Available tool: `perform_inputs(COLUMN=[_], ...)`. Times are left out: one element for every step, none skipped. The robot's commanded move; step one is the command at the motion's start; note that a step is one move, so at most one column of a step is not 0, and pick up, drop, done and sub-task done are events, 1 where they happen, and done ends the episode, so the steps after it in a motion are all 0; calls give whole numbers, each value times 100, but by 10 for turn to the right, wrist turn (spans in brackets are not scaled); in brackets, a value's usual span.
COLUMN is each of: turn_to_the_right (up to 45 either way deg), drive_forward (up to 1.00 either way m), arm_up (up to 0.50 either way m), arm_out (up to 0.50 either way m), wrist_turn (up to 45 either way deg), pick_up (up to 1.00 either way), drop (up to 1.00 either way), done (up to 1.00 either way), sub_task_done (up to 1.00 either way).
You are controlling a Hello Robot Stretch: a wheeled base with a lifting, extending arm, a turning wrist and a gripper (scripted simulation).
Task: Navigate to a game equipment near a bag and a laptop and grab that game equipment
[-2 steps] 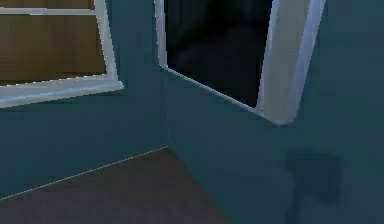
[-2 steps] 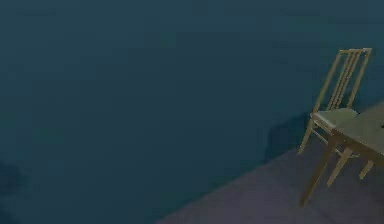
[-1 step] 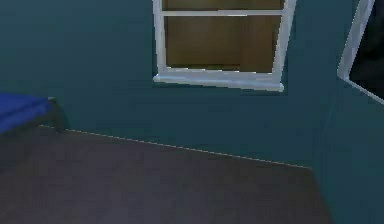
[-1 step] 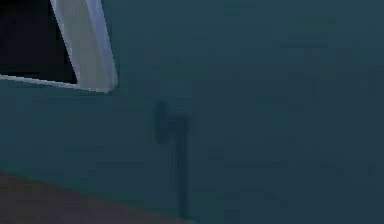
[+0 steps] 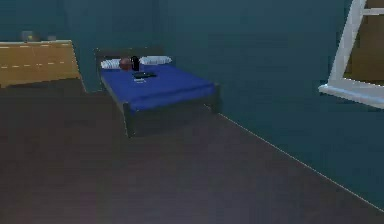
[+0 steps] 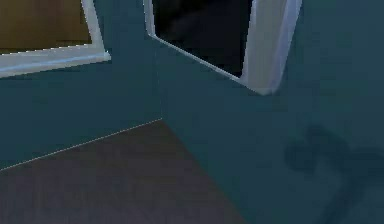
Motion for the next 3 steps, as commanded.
perform_inputs(turn_to_the_right=[-450, -360, 0], drive_forward=[0, 0, 100], arm_up=[0, 0, 0], arm_out=[0, 0, 0], wrist_turn=[0, 0, 0], pick_up=[0, 0, 0], drop=[0, 0, 0], done=[0, 0, 0], sub_task_done=[0, 0, 0])
